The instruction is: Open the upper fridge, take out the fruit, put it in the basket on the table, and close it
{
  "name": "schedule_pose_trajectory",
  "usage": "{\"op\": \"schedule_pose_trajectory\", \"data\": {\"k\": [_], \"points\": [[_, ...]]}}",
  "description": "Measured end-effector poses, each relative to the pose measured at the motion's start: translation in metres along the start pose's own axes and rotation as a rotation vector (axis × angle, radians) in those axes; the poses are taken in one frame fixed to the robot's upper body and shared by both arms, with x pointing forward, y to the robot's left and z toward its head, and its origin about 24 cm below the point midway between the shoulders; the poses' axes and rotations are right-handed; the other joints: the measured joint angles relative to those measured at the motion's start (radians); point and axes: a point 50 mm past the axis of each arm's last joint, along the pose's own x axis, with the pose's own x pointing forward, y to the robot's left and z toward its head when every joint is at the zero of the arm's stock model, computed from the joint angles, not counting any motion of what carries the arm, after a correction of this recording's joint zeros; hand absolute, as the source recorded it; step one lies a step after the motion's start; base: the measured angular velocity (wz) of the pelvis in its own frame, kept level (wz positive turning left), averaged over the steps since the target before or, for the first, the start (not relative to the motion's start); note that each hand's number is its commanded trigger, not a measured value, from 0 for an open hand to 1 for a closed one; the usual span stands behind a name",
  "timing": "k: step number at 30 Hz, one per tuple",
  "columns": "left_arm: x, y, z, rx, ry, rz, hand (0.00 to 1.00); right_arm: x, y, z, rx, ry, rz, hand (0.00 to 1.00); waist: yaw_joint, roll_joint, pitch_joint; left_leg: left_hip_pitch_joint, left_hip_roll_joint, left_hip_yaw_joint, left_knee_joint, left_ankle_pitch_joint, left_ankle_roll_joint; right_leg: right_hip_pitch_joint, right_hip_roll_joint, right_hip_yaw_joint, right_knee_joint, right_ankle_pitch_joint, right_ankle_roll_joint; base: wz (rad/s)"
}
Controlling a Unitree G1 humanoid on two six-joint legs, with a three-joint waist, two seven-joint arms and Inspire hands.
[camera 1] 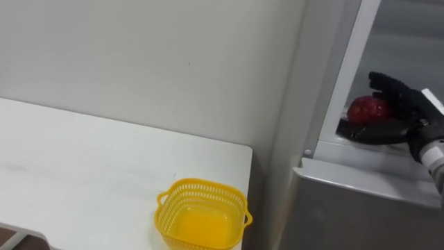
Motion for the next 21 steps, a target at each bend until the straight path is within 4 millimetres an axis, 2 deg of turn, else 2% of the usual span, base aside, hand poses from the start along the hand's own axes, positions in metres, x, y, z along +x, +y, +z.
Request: {"op": "schedule_pose_trajectory", "data": {"k": [11,21], "points": [[0.0003,-0.0025,-0.0011,0.018,0.016,-0.003,0.00,0.0044,0.0009,0.0053,-0.050,0.005,0.003,1.00,0.001,0.011,0.0009,0.000,0.001,0.000,-0.001,0.000,0.000,0.002,0.000,-0.001,0.005,0.000,0.000,0.00],[0.0006,-0.0040,-0.0001,0.032,0.015,-0.009,0.00,0.0067,0.0034,0.0096,-0.059,-0.007,-0.001,1.00,0.004,0.010,0.0020,0.007,0.001,-0.001,-0.001,0.000,0.000,0.003,0.000,-0.004,-0.001,0.000,0.000,0.00]]}}
